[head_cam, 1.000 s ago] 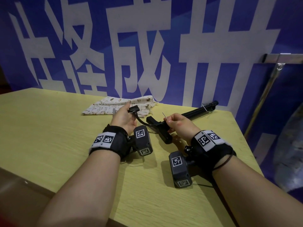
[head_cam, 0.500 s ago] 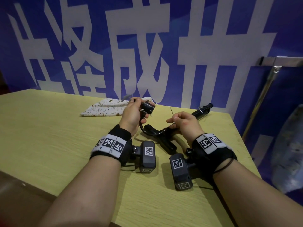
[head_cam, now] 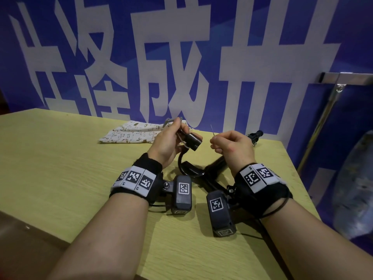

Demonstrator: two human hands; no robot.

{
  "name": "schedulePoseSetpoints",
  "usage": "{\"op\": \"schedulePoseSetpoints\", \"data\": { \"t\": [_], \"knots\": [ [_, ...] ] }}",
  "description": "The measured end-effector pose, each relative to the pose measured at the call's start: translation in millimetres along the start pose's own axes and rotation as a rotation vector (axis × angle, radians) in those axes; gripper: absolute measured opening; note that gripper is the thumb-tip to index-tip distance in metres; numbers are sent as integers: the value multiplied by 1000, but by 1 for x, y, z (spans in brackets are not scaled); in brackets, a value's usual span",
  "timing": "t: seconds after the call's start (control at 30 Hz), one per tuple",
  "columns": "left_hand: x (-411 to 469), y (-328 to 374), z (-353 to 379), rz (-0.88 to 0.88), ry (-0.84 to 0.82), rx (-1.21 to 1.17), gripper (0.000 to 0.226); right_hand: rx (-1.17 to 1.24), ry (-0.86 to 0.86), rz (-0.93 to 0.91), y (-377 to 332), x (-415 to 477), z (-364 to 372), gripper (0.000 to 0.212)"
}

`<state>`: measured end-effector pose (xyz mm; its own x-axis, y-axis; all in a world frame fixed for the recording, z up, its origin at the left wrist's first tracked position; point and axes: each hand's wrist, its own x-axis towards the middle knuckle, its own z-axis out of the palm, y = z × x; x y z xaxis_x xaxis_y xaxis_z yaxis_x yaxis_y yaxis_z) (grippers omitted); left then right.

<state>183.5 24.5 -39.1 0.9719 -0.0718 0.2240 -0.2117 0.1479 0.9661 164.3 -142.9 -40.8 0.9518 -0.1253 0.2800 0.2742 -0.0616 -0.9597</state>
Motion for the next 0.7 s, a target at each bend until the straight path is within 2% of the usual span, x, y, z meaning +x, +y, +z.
{"op": "schedulePoseSetpoints", "data": {
  "t": [0.2,0.43,0.7],
  "knots": [
    [-1,-5,8,-49,-46,-84,39,-34,26,-61,-6,-2,1,8],
    [2,-4,5,-45,-14,-215,31,-49,10,-90,-11,-7,1,17],
    [2,-5,4,-41,-44,-223,27,-114,-21,-172,-18,-11,6,8]
  ]
}}
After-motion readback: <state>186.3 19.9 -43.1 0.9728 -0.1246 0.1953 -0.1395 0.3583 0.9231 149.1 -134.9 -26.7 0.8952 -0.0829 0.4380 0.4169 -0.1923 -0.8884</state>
